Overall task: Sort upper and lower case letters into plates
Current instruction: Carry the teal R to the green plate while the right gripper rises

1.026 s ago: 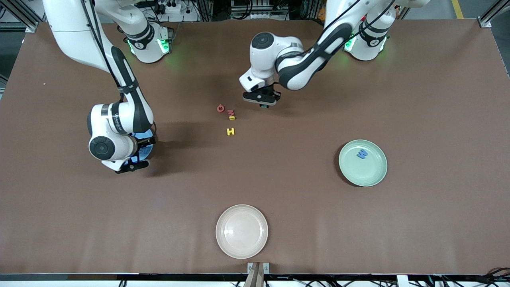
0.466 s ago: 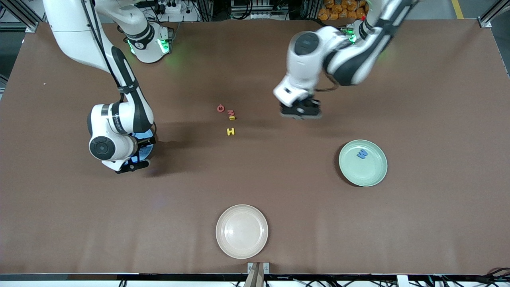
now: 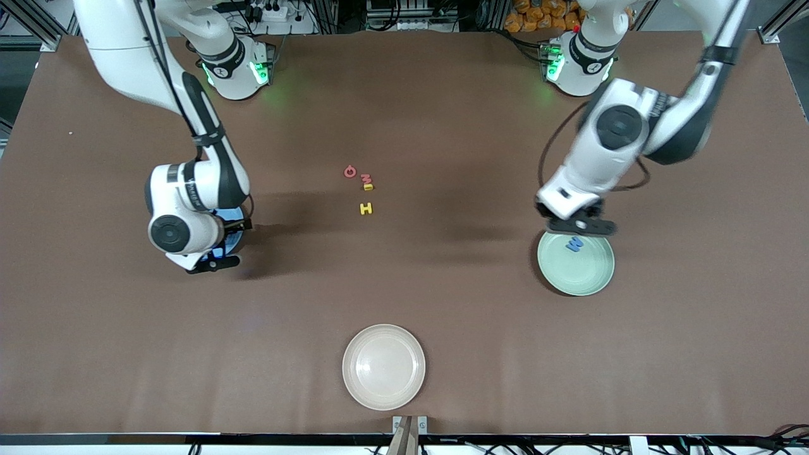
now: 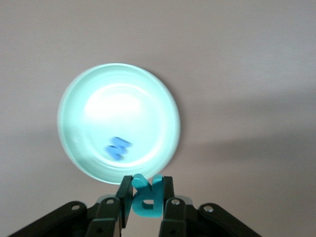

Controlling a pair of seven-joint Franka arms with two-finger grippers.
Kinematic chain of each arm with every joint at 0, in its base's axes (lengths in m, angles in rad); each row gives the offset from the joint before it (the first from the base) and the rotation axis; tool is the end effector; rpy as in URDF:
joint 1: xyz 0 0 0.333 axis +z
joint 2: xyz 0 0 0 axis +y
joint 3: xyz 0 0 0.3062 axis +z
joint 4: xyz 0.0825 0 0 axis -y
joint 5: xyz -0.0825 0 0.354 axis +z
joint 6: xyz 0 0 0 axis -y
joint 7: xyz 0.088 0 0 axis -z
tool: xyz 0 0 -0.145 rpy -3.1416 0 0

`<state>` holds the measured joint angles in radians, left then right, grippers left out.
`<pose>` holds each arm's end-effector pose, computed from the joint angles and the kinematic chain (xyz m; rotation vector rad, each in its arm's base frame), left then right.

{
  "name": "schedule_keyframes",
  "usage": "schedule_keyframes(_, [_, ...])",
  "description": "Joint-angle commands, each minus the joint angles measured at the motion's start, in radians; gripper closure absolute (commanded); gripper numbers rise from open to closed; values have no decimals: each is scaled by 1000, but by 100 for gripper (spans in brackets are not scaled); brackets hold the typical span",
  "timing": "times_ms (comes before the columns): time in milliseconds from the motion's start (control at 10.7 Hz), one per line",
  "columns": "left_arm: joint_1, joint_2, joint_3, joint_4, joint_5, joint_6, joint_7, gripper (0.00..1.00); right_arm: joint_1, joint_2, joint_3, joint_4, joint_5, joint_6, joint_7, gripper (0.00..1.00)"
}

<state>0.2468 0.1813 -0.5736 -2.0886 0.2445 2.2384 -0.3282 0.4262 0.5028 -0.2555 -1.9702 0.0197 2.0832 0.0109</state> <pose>0.5221 -0.1585 0.3225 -3.0458 0.2176 -0.0521 0.5253 0.0891 0.1757 2.9401 0.2270 -0.5397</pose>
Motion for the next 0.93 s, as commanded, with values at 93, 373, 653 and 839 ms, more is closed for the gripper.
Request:
schedule_keyframes(93, [-18, 36, 119, 22, -24, 1, 135, 100, 100, -121, 13, -9, 158, -72, 145, 0])
schedule_keyframes(373, [-67, 122, 216, 73, -16, 1, 186, 100, 271, -182, 13, -27, 215, -13, 358, 0])
schedule_keyframes(653, [-98, 170, 245, 107, -13, 1, 187, 100, 496, -257, 13, -201, 244, 323, 545, 0])
schedule_keyframes(839, [-136, 204, 282, 146, -13, 1, 190, 100, 575, -244, 13, -237, 244, 431, 607, 0])
